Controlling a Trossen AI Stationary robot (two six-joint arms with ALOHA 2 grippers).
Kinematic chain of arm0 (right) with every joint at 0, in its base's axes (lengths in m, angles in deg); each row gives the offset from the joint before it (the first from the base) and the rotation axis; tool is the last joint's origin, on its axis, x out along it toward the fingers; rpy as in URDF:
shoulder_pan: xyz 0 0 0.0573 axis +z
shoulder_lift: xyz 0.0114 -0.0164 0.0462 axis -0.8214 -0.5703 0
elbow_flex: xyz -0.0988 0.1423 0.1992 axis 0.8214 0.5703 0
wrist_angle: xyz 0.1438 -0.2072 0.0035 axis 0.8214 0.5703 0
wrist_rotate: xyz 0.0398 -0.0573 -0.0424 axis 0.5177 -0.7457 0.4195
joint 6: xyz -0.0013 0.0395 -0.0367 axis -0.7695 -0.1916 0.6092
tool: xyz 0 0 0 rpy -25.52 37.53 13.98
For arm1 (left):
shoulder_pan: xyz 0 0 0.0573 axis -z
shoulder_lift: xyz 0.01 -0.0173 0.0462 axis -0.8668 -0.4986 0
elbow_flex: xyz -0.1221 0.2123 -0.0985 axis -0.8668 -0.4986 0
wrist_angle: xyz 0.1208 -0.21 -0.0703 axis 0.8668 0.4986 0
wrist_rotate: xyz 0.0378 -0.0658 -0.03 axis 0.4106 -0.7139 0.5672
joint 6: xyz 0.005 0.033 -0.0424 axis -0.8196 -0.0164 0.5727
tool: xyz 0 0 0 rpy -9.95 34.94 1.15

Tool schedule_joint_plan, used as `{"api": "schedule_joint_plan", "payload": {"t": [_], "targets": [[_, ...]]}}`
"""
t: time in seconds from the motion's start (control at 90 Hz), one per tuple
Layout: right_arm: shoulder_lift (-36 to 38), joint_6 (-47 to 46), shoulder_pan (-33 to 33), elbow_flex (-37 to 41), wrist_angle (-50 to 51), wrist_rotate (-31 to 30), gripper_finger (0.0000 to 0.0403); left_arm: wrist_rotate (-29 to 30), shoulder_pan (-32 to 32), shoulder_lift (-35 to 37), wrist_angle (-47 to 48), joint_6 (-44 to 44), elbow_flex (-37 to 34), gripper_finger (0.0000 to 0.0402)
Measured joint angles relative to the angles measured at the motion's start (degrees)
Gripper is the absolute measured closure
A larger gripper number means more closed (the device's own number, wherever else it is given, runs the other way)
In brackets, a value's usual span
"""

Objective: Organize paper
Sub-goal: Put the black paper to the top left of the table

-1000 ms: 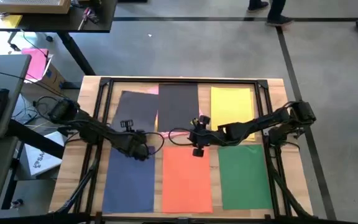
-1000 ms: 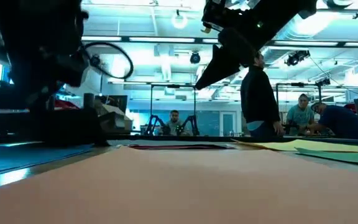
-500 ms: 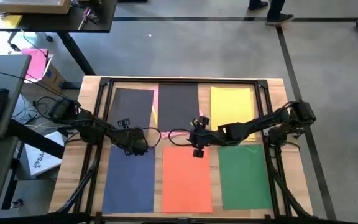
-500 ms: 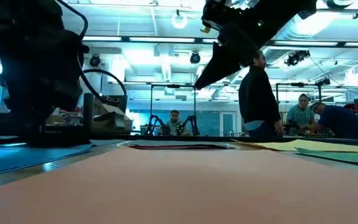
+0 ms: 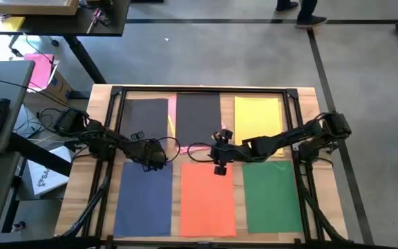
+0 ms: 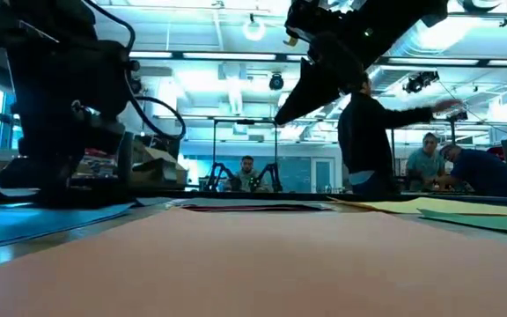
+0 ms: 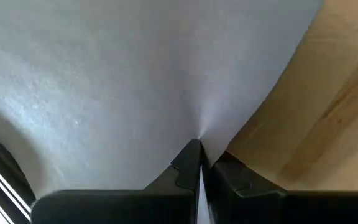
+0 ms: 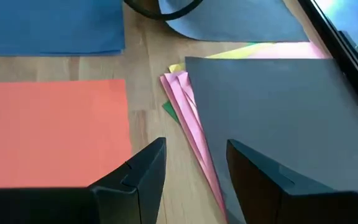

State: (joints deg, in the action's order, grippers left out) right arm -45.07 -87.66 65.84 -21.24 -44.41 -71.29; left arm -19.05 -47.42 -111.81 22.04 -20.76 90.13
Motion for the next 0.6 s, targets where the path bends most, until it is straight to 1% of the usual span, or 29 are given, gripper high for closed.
{"api": "schedule_joint_plan", "payload": {"t": [0.256,0.389,0.478,0.6], "targets": [[0.0,0.0,0.0,0.0,-0.2,0.0,0.0249,1.4,0.5,0.0,-3.5,-0.1,0.0,0.0402],[0.0,0.0,0.0,0.0,-0.3,0.0,0.0249,3.2,1.5,0.0,-5.7,0.0,0.0,0.0402],[0.0,0.0,0.0,0.0,-0.3,0.0,0.0249,3.9,1.8,0.0,-7.6,0.7,0.0,0.0402],[0.0,0.0,0.0,0.0,-0.3,0.0,0.0249,4.1,1.2,0.0,-7.5,3.6,-0.4,0.0402]]}}
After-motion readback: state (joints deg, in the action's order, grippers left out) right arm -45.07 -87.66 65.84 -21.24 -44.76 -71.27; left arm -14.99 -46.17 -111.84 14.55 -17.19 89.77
